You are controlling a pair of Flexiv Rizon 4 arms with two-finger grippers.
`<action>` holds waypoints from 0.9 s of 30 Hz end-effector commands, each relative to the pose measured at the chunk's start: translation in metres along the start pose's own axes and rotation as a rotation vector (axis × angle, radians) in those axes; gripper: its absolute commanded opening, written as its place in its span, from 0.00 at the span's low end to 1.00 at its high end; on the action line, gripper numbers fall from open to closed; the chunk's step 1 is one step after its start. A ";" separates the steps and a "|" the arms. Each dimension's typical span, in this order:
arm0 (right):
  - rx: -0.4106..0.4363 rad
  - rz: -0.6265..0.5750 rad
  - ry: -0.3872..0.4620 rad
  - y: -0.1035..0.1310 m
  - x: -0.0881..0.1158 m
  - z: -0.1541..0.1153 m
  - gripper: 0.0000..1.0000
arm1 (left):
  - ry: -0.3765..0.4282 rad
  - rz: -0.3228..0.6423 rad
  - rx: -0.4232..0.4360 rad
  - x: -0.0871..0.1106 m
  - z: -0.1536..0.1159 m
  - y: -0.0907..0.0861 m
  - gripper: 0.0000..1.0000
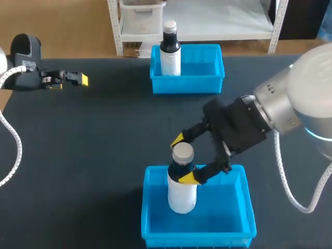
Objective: Pick up the bottle, and place it in the far bin if it is heavy, or in the near bin if it is light.
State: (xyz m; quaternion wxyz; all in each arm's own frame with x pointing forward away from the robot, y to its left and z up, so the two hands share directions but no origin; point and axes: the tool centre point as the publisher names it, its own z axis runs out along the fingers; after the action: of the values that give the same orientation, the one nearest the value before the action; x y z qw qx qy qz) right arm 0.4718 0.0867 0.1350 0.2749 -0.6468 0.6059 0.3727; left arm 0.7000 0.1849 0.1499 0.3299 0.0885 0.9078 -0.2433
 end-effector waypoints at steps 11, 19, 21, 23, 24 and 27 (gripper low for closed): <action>0.140 0.119 0.028 -0.018 0.030 -0.096 1.00 | 0.000 0.000 0.000 0.000 0.000 0.000 1.00; 0.219 0.174 0.017 -0.054 0.037 -0.128 1.00 | 0.000 0.000 0.000 0.000 0.000 0.000 1.00; 0.234 0.184 0.017 -0.065 0.038 -0.135 1.00 | 0.000 0.000 0.000 0.000 0.000 0.000 1.00; 0.247 0.194 0.019 -0.075 0.038 -0.141 1.00 | 0.000 0.000 0.000 0.000 0.000 0.000 1.00; 0.248 0.196 0.016 -0.080 0.039 -0.143 1.00 | 0.000 0.000 0.000 0.000 0.000 0.000 1.00; 0.244 0.227 0.003 -0.093 0.041 -0.149 1.00 | 0.000 0.000 0.000 0.000 0.000 0.000 1.00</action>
State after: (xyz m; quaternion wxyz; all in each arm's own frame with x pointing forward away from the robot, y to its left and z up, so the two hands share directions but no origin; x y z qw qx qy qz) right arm 0.5705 -0.0456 0.1800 0.3146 -0.5349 0.7195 0.3119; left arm 0.7000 0.1850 0.1499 0.3299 0.0885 0.9078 -0.2433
